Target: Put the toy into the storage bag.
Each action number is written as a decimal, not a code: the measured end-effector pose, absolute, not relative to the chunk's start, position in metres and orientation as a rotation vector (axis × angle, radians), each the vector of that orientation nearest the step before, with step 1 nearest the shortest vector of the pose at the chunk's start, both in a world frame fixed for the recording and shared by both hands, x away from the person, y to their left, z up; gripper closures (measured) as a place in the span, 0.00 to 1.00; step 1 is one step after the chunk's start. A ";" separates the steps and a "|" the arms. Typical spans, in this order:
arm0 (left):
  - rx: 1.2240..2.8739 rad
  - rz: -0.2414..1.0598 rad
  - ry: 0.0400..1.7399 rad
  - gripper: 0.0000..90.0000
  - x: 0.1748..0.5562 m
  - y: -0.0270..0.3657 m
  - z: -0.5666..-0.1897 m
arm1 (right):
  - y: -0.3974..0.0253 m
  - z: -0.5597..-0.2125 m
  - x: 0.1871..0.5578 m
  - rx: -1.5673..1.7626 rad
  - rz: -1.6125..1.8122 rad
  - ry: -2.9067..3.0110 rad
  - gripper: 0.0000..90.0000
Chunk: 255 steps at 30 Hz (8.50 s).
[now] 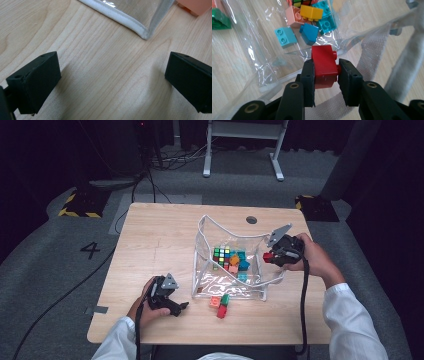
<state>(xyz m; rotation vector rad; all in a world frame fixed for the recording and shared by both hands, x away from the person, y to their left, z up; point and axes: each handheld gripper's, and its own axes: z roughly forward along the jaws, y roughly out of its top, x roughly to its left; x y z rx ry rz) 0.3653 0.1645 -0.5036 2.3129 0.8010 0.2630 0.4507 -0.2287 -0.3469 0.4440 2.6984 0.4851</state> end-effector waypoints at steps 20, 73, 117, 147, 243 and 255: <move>2.315 0.268 0.800 0.00 0.365 0.165 -0.503 | -0.274 -0.328 0.411 0.501 1.063 2.423 0.41; 2.313 0.268 0.799 0.00 0.365 0.165 -0.504 | -0.293 -0.472 0.329 0.629 1.233 2.525 0.35; 2.317 0.269 0.798 0.00 0.365 0.165 -0.503 | -0.148 -0.504 0.309 0.439 1.209 2.664 0.40; 2.314 0.268 0.799 0.00 0.365 0.165 -0.504 | -0.138 -0.503 0.311 0.457 1.228 2.670 0.65; 2.313 0.251 0.800 0.00 0.366 0.164 -0.504 | -0.317 -0.332 0.410 0.707 1.279 2.133 0.66; 2.313 0.251 0.801 0.00 0.365 0.164 -0.504 | -0.279 -0.316 0.423 0.619 1.283 2.187 0.66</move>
